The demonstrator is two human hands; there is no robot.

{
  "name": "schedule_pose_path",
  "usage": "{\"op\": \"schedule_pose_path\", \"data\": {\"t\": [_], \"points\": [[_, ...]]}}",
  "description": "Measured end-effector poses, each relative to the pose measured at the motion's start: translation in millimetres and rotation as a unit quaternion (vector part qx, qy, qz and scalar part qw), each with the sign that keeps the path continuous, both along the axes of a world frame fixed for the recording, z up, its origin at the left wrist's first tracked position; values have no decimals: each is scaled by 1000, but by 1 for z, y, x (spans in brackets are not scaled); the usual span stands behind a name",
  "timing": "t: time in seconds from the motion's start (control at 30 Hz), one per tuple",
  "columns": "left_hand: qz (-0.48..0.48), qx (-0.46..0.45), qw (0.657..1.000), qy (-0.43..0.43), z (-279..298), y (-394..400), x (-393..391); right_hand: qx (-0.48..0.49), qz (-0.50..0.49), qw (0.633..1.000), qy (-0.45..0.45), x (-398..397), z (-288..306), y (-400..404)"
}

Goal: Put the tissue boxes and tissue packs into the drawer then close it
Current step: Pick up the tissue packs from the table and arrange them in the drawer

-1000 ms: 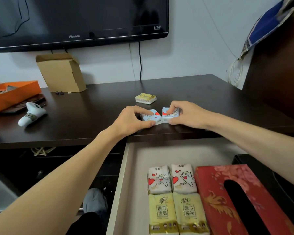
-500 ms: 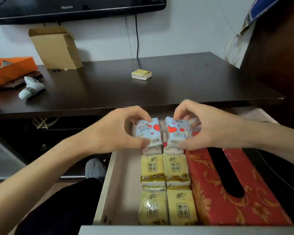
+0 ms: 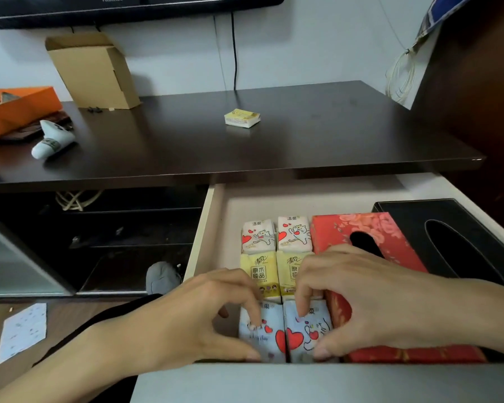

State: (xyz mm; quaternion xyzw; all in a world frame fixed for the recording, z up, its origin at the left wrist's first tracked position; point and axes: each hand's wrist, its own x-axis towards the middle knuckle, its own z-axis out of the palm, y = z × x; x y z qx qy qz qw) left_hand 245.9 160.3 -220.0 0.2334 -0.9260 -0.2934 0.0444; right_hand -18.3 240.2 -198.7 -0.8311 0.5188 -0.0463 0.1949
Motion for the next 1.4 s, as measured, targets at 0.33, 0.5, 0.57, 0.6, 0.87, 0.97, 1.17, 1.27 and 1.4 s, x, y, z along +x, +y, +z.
{"op": "schedule_pose_path", "data": {"t": [0.33,0.5,0.57,0.6,0.87,0.97,1.17,1.27,1.4], "points": [[-25,-69,997,-13,-4,-3,-4,-4,17,1000,0,1,1,-5],[37,-52,993,95,29,-34,-17,-147,-70,979,-126,-11,24,-58],[88,-77,981,156,47,-66,-26,-203,-129,955,-172,-25,29,-97],[120,-83,972,182,54,-84,-33,-216,-159,947,-177,-33,30,-118],[303,-158,933,112,60,-259,-130,-261,-296,917,-53,-77,1,-224],[346,-159,924,28,49,-300,-155,-249,-297,921,-45,-82,-6,-230],[308,-197,931,-2,38,-304,-154,-246,-307,918,-54,-82,-7,-229],[222,-192,954,58,37,-275,-133,-241,-289,924,-65,-81,-4,-224],[160,-167,966,115,32,-229,-109,-205,-226,934,-186,-77,5,-217]]}}
